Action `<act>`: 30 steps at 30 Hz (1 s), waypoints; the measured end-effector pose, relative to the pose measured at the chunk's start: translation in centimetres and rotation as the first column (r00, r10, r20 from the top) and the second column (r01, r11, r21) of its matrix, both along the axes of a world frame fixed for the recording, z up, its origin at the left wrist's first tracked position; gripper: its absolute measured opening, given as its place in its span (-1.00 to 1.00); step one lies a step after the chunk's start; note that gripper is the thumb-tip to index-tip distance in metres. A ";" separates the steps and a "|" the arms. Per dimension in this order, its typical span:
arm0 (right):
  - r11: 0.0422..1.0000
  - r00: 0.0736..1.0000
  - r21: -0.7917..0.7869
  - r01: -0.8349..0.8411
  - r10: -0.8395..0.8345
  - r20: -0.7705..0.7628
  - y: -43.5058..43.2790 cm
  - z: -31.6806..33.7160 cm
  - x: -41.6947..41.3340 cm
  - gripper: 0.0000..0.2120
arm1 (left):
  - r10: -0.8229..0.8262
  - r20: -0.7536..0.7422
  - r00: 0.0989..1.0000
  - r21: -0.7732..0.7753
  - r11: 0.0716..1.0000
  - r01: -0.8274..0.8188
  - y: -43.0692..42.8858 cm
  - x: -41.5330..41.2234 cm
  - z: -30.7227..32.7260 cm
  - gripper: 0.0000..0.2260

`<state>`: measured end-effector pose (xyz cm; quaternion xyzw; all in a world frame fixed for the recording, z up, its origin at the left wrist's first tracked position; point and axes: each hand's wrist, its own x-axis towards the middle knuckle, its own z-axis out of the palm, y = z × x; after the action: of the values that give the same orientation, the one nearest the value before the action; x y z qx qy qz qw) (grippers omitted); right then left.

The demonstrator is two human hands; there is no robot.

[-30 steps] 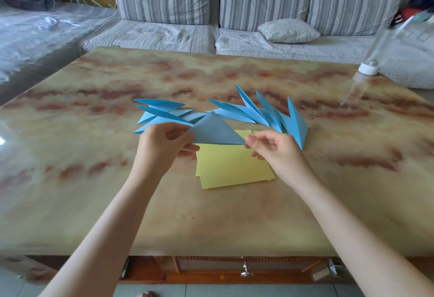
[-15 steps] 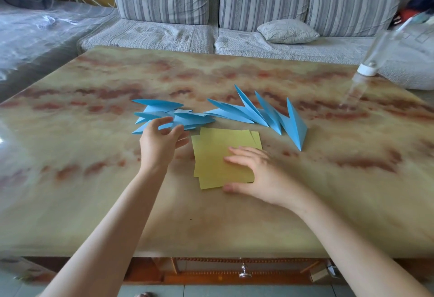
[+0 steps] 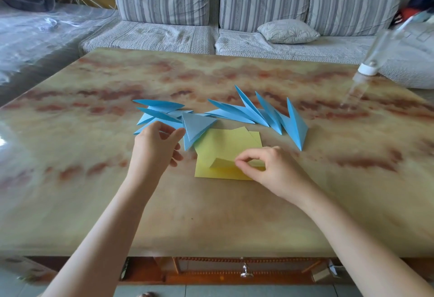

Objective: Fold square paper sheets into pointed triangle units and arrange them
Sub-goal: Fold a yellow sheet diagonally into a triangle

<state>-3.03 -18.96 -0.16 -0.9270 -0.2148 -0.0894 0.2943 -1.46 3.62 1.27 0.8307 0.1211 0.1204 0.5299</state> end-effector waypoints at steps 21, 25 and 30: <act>0.817 0.943 0.572 -0.079 0.247 -0.224 -1.9 1.8 0.3 -0.95 | -0.390 -0.190 0.901 -0.691 0.705 0.159 -1.1 -1.2 0.4 -0.50; 0.804 0.940 0.591 -0.070 0.252 -0.231 -2.3 1.4 0.7 -0.84 | -0.436 -0.180 0.882 -0.669 0.712 0.215 -0.8 -1.5 0.6 -0.60; 0.731 0.931 0.682 0.017 0.238 -0.279 -2.1 1.3 1.1 -0.79 | -0.549 -0.170 0.818 -0.629 0.700 0.339 -0.8 -1.9 0.9 -0.75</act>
<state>-1.97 -21.07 1.19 -0.7432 -0.1678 0.0218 0.6473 -3.36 2.77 2.14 0.6437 0.0345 -0.2028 0.7371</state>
